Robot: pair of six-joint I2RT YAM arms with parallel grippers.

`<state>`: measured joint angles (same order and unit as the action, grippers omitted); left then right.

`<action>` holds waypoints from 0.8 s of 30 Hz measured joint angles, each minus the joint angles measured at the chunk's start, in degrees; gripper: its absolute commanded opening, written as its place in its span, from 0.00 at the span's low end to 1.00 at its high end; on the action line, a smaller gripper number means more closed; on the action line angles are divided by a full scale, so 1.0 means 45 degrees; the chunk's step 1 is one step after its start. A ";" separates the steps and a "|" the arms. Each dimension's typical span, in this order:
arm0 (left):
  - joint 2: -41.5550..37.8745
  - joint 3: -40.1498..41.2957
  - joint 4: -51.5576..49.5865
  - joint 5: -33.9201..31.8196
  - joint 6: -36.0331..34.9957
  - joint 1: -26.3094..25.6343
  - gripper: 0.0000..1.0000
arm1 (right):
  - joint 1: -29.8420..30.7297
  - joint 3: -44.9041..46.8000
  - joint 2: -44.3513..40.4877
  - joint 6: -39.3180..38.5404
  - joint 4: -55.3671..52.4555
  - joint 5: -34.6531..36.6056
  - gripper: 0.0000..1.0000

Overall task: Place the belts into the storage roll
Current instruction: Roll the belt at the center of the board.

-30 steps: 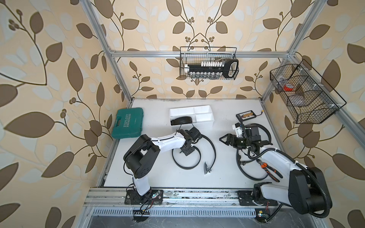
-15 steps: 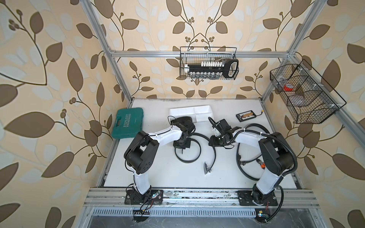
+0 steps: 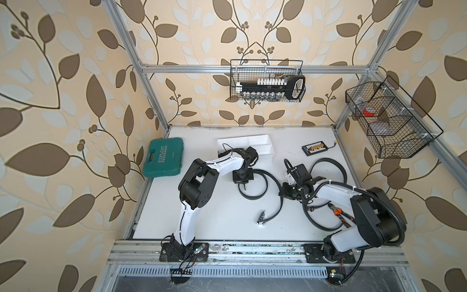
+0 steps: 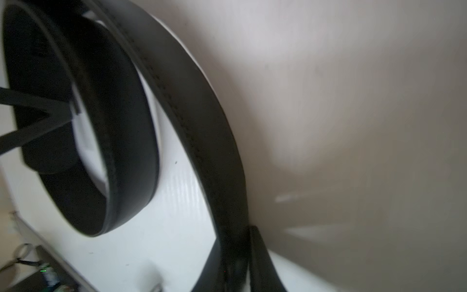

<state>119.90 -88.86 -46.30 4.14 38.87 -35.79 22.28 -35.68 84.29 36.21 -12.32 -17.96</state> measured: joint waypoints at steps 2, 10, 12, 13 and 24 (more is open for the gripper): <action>0.0102 -0.0185 -0.0044 0.0175 0.0233 0.0000 0.00 | 0.0690 0.0729 -0.0563 0.1413 0.0845 -0.0267 0.25; 0.0238 -0.0563 -0.0058 0.1098 0.0593 -0.0058 0.00 | 0.1953 0.1010 -0.2686 0.3138 0.1783 0.1049 0.64; 0.0243 -0.0646 -0.0185 0.1326 0.0529 -0.0063 0.00 | 0.2220 0.1209 -0.3881 0.2725 0.1763 0.2263 0.99; 0.0243 -0.0704 -0.0248 0.1389 0.0486 -0.0063 0.00 | 0.2414 0.1379 -0.4537 0.2424 0.1787 0.2861 0.99; 0.0126 -0.0743 -0.0641 0.1656 0.1171 -0.0146 0.00 | 0.3196 0.1326 -0.4371 -0.1671 0.2001 0.4090 0.98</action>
<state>120.46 -92.20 -49.19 11.60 44.14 -36.45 36.67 -29.71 64.62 28.69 -3.31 0.45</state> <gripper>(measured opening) 0.061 0.991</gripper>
